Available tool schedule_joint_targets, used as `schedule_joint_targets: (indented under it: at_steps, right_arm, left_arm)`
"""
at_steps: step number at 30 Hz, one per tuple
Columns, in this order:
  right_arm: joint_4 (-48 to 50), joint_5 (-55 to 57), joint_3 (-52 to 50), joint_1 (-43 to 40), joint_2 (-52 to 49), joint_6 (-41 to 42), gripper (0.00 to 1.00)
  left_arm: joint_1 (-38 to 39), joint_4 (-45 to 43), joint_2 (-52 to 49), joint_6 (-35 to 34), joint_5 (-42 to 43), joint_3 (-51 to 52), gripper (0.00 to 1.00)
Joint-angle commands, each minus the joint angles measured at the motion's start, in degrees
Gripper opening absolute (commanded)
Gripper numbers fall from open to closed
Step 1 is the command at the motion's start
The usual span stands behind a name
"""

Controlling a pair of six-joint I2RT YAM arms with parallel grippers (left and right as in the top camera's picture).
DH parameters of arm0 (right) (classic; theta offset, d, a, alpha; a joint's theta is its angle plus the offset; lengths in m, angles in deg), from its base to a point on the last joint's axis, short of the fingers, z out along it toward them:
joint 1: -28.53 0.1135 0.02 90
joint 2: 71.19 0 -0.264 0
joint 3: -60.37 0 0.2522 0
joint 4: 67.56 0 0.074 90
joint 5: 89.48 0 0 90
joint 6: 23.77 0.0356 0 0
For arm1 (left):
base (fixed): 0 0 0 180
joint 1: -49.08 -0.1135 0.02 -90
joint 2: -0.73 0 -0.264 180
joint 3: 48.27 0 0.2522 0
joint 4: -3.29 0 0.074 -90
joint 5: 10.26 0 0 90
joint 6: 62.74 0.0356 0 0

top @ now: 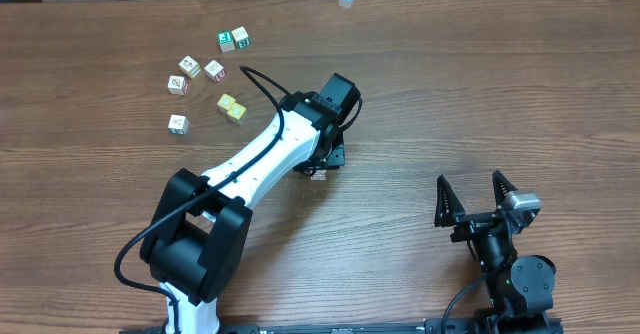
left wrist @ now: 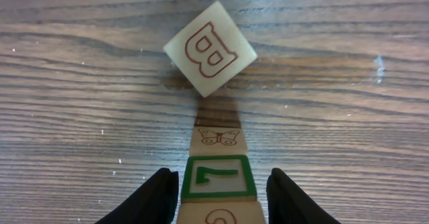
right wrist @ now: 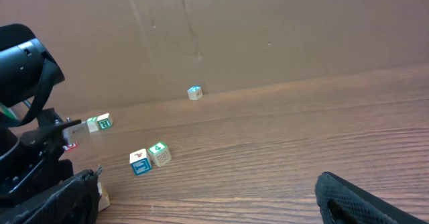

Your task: Form a tower

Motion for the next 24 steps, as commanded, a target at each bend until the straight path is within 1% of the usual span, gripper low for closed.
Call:
schedule_joint_targets:
  at_steps: [1,3,6,19,24]
  right_arm:
    - [0.33,-0.02,-0.59,-0.15,0.68,0.28,1.00]
    - [0.33,-0.02,-0.59,-0.15,0.68,0.28,1.00]
    - [0.33,-0.02,-0.59,-0.15,0.68,0.28,1.00]
    - [0.33,-0.02,-0.59,-0.15,0.68,0.28,1.00]
    - [0.33,-0.02,-0.59,-0.15,0.68,0.28,1.00]
  left_arm:
    - [0.02,-0.24,-0.48,1.31,-1.22,1.07,0.41]
    - [0.04,-0.39,-0.48,1.31,-1.18,1.07,0.40]
    - [0.04,-0.46,-0.48,1.31,-1.20,1.07,0.34]
    - [0.02,-1.01,-0.48,2.84,-1.40,1.07,0.35]
    - [0.02,-1.64,-0.48,5.40,-1.38,1.07,0.35]
